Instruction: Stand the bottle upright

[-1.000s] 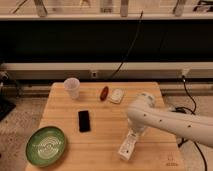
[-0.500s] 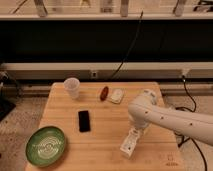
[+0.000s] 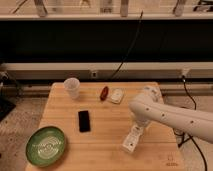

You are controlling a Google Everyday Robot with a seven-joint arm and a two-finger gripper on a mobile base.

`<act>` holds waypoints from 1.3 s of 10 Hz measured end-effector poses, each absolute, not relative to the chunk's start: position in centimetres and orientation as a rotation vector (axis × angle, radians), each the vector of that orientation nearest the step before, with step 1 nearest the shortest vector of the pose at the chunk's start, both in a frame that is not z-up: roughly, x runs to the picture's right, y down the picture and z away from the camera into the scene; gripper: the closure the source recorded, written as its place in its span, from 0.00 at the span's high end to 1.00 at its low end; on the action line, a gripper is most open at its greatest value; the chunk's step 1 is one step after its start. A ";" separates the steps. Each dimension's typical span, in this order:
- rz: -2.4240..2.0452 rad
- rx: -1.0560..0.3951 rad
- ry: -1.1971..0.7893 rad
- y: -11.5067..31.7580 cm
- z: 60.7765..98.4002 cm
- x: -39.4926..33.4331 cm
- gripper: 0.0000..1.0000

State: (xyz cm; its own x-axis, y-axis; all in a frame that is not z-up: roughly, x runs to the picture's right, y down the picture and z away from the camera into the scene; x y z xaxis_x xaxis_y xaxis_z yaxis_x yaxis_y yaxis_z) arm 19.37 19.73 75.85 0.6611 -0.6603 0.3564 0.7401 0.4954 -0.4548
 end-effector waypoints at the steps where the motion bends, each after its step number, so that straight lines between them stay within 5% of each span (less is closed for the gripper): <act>1: -0.856 -0.620 -0.129 19.4 75.8 19.8 0.00; 13: -0.922 -0.632 -0.094 16.2 74.3 20.2 0.00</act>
State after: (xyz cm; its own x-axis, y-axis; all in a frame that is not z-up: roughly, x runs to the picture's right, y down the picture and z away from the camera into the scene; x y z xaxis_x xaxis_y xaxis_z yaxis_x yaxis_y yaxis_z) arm 20.22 16.20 74.30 0.6136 -0.7138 0.3375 0.7673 0.4380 -0.4685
